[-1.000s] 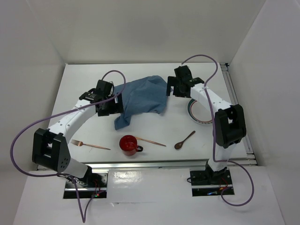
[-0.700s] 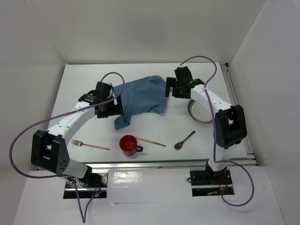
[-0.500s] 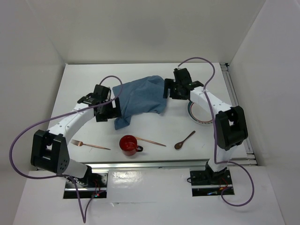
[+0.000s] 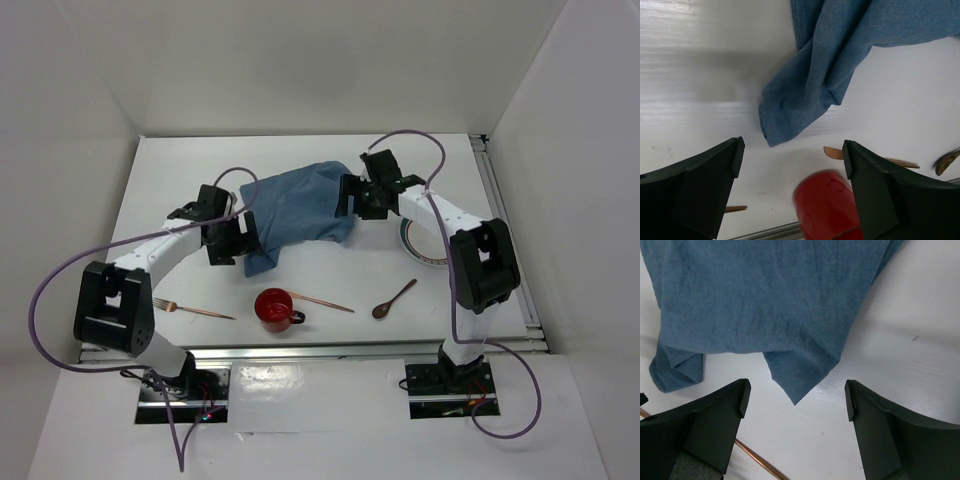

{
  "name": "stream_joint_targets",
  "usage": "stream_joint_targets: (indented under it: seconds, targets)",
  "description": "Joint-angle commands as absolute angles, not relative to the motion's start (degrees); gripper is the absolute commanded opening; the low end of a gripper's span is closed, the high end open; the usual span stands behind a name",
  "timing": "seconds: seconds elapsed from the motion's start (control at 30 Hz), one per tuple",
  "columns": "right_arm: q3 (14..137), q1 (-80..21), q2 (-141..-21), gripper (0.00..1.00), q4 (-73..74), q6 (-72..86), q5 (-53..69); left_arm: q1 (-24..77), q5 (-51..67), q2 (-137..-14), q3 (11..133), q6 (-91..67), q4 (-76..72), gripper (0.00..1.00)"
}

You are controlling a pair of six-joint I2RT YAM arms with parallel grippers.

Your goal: Set the dinner table for one person

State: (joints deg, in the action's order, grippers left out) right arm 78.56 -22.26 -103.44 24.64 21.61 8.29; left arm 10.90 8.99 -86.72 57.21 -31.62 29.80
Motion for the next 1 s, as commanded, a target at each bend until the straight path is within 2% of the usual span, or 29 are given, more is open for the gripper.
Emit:
stream_joint_targets:
  seconds: [0.0, 0.13, 0.2, 0.3, 0.47, 0.5, 0.57, 0.6, 0.7, 0.73, 0.8, 0.93, 0.97]
  targets:
    - [78.05, -23.55, -105.38, 0.89, 21.62, 21.71, 12.03, 10.55, 13.52, -90.25, 57.22, -32.07, 25.67, 0.99]
    - [78.05, -24.08, -108.45, 0.87, 21.62, 21.71, 12.04, 11.16, 15.02, -94.56, 57.22, -33.13, 23.64, 0.97]
    - [78.05, -24.08, -109.24, 0.82, 21.01, 21.71, 12.04, 11.16, 15.03, -95.10, 56.69, -33.75, 22.16, 0.94]
    - [78.57, -24.08, -110.74, 0.74, 21.01, 22.41, 12.57, 11.16, 15.03, -96.42, 56.07, -34.28, 21.10, 0.84]
    - [78.05, -24.08, -110.92, 0.71, 21.53, 25.57, 11.79, 11.16, 15.64, -98.26, 56.07, -35.42, 20.57, 0.65]
    - [76.48, -24.08, -109.70, 0.71, 21.53, 26.19, 11.08, 11.16, 15.64, -98.26, 56.60, -35.42, 20.57, 0.53]
    - [74.98, -23.30, -108.20, 0.73, 21.01, 28.29, 10.46, 11.16, 15.64, -98.26, 57.13, -35.42, 20.57, 0.41]
    - [74.10, -23.29, -106.63, 0.75, 20.40, 28.91, 10.46, 11.16, 15.64, -98.87, 57.74, -35.42, 21.09, 0.28]
    - [70.93, -22.68, -105.38, 0.78, 18.37, 31.46, 11.60, 11.16, 15.64, -98.88, 58.27, -35.42, 21.70, 0.11]
    - [70.41, -22.68, -104.68, 0.78, 17.67, 32.07, 12.56, 11.16, 15.64, -98.88, 58.88, -35.42, 21.71, 0.02]
    - [69.79, -22.15, -104.68, 0.78, 16.80, 33.39, 13.44, 11.16, 15.64, -98.88, 59.41, -35.42, 22.24, 0.00]
    - [67.77, -22.15, -104.68, 0.66, 11.79, 35.07, 15.03, 11.16, 15.64, -98.88, 59.41, -35.42, 22.76, 0.00]
    - [67.76, -22.15, -104.68, 0.57, 11.08, 35.07, 15.03, 11.16, 15.12, -98.88, 60.02, -35.42, 22.76, 0.00]
